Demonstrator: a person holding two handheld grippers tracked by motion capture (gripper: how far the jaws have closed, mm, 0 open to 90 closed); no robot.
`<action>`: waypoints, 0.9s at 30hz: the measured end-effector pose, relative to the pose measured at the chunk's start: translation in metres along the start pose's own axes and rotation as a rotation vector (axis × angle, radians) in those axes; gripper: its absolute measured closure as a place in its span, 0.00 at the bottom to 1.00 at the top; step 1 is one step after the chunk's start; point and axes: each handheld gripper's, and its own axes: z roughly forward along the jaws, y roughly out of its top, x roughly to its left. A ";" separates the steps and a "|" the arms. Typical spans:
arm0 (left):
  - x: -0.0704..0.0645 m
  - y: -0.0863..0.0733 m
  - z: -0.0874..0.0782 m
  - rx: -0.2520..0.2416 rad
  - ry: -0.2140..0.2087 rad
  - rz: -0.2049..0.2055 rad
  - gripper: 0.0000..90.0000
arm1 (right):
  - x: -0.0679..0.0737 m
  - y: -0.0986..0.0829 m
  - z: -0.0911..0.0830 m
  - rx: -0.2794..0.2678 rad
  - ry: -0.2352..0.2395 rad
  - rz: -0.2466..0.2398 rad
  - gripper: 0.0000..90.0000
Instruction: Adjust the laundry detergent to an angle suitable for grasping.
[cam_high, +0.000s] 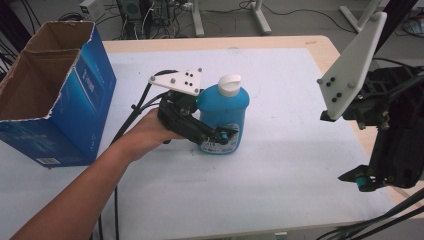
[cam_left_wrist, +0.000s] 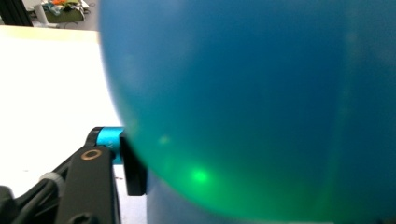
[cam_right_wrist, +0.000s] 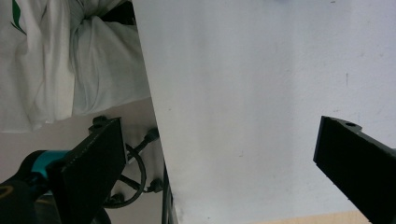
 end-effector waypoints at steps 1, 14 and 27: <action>0.000 0.000 0.000 0.000 0.000 0.000 0.38 | 0.000 0.000 0.000 0.000 0.000 0.000 0.02; -0.002 0.004 -0.007 -0.044 0.025 -0.052 0.22 | 0.000 -0.001 -0.001 -0.001 0.000 -0.003 0.02; -0.004 0.006 -0.010 0.001 0.089 -0.062 0.22 | 0.001 -0.003 -0.002 -0.001 -0.003 0.002 0.02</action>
